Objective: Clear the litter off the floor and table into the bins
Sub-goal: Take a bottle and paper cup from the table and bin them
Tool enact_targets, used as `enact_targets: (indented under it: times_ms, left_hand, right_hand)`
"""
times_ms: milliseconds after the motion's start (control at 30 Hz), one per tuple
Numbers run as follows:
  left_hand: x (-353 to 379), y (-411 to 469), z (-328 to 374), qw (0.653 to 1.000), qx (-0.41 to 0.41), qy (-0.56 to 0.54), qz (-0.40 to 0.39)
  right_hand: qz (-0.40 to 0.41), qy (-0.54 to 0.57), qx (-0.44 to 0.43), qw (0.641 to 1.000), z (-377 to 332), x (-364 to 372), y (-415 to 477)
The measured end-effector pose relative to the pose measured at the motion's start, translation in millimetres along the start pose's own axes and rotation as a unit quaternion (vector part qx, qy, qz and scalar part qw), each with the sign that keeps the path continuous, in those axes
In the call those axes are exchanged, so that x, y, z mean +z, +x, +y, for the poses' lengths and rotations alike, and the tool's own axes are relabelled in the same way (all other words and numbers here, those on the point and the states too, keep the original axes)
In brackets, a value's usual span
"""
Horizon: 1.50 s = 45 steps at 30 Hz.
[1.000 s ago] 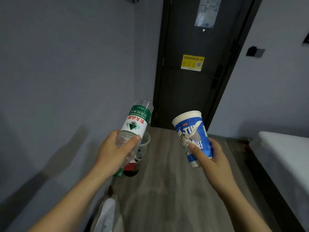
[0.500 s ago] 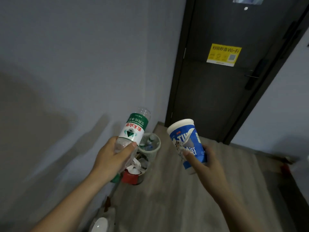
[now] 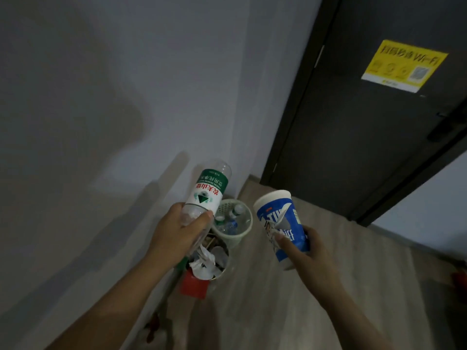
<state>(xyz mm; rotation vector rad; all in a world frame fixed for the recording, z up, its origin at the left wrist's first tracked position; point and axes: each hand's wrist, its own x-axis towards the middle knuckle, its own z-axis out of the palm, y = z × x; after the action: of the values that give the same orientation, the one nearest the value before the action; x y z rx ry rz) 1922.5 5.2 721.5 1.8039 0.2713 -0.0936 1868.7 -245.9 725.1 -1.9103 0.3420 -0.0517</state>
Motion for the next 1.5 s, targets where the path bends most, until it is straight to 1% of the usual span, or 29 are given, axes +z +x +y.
enact_targets:
  times_ms: [100, 233, 400, 500, 700, 767, 867, 1000, 1167, 1267, 1333, 1433, 1500]
  left_hand:
    - [9, 33, -9, 1.0, -0.028, 0.01, 0.007]
    - [23, 72, -25, 0.997, -0.068, 0.012, 0.038]
    - [49, 123, -39, 0.987, -0.126, 0.074, 0.069]
    - [67, 148, -52, 0.974, -0.18, 0.089, 0.102]
    - [94, 174, -102, 0.947, -0.281, 0.108, 0.108]
    - [98, 180, -124, 0.935, -0.316, 0.117, 0.113]
    - [102, 194, -159, 0.924, -0.346, 0.129, 0.102]
    - [103, 209, -211, 0.905, -0.397, 0.135, 0.075]
    - [102, 217, -281, 0.894, -0.414, 0.167, 0.049]
    - [103, 222, -315, 0.889, -0.415, 0.192, 0.037]
    - [104, 224, -336, 0.887, -0.415, 0.2, 0.034]
    - [105, 226, -364, 0.886, -0.416, 0.204, 0.025]
    - [105, 228, -381, 0.885, -0.412, 0.214, 0.019]
  right_hand:
    - [-0.016, 0.006, 0.02, 1.0, 11, 13, 38]
    - [-0.067, 0.001, 0.048, 0.997, 27, 27, 95]
    - [-0.143, -0.022, 0.068, 0.987, 56, 42, 183]
    - [-0.184, -0.057, 0.08, 0.978, 73, 48, 239]
    - [-0.258, -0.174, 0.12, 0.943, 121, 73, 320]
    - [-0.275, -0.206, 0.124, 0.931, 140, 88, 333]
    - [-0.287, -0.204, 0.162, 0.922, 171, 113, 342]
    - [-0.329, -0.238, 0.157, 0.9, 215, 154, 344]
    - [-0.348, -0.26, 0.171, 0.884, 277, 218, 340]
    - [-0.34, -0.279, 0.188, 0.878, 311, 254, 333]
    - [-0.338, -0.292, 0.178, 0.877, 332, 276, 330]
    - [-0.339, -0.305, 0.137, 0.879, 359, 305, 327]
    - [-0.345, -0.331, 0.108, 0.872, 377, 321, 328]
